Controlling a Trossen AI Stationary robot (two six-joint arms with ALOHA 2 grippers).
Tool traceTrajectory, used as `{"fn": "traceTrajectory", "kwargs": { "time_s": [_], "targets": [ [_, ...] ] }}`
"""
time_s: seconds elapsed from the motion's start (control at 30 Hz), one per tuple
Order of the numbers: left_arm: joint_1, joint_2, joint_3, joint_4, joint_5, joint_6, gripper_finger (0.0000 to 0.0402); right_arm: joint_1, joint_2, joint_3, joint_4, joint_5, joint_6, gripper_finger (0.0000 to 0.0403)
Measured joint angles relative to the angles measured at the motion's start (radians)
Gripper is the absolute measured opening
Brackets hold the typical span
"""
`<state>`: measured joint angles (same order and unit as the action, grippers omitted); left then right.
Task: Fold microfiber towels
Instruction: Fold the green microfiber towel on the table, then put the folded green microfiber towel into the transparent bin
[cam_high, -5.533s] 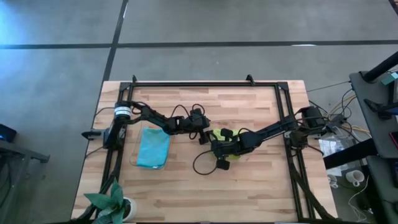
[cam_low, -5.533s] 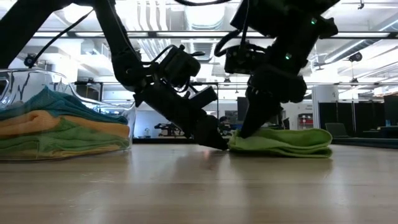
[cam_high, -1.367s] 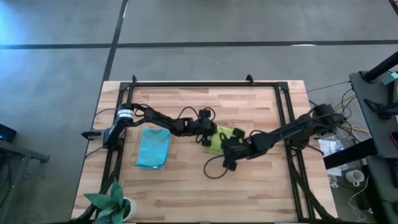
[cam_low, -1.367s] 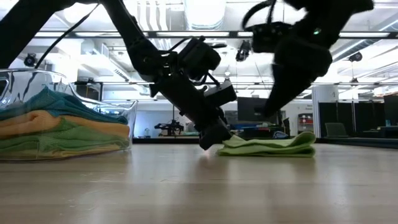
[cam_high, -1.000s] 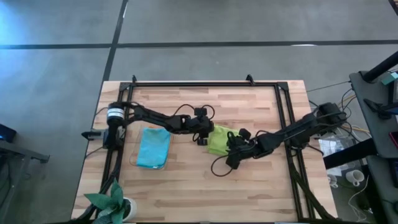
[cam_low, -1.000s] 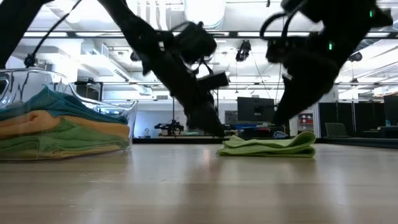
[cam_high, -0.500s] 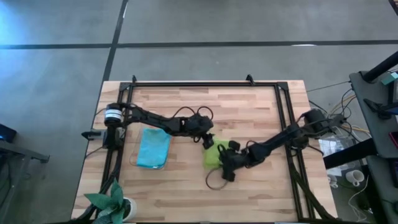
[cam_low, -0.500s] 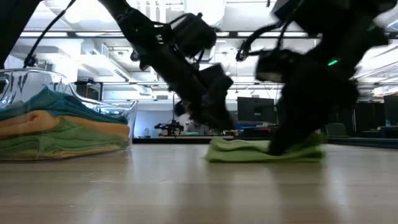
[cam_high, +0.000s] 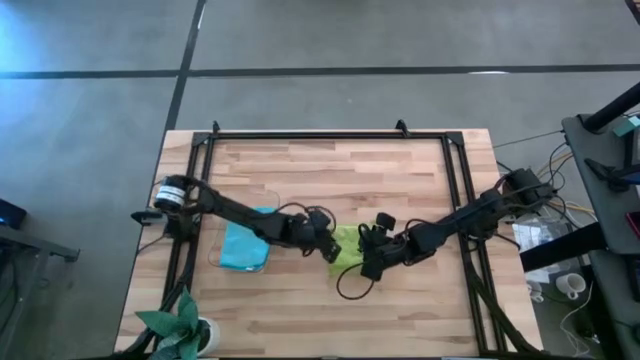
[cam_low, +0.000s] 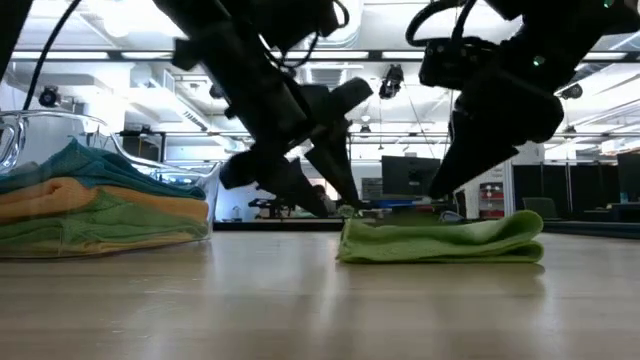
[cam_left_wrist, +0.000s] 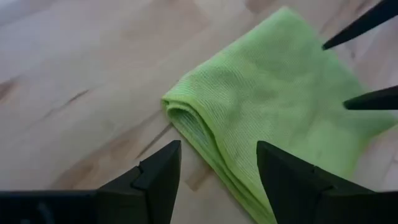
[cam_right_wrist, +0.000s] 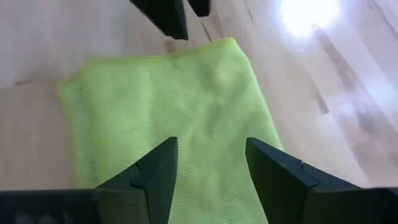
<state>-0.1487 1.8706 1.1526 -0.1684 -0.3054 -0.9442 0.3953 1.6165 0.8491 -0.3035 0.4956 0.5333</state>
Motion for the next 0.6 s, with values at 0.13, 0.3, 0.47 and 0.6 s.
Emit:
{"fn": "traceTrajectory", "kwargs": {
  "time_s": [0.13, 0.3, 0.47, 0.6],
  "targets": [
    [-0.027, -0.002, 0.001, -0.008, -0.097, -0.089, 0.0194, 0.006, 0.002, -0.001, 0.098, -0.058, -0.062, 0.0187],
    [-0.029, 0.043, 0.001, -0.004, -0.097, -0.248, 0.0194, 0.031, -0.003, -0.003, 0.082, -0.103, -0.069, 0.0187],
    [-0.043, 0.088, 0.002, 0.013, -0.075, -0.412, 0.0194, 0.047, -0.01, -0.003, 0.073, -0.102, -0.07, 0.0187],
    [-0.056, 0.094, 0.002, 0.046, -0.078, -0.436, 0.0194, 0.043, -0.01, -0.003, 0.075, -0.093, -0.104, 0.0187]
  ]
}}
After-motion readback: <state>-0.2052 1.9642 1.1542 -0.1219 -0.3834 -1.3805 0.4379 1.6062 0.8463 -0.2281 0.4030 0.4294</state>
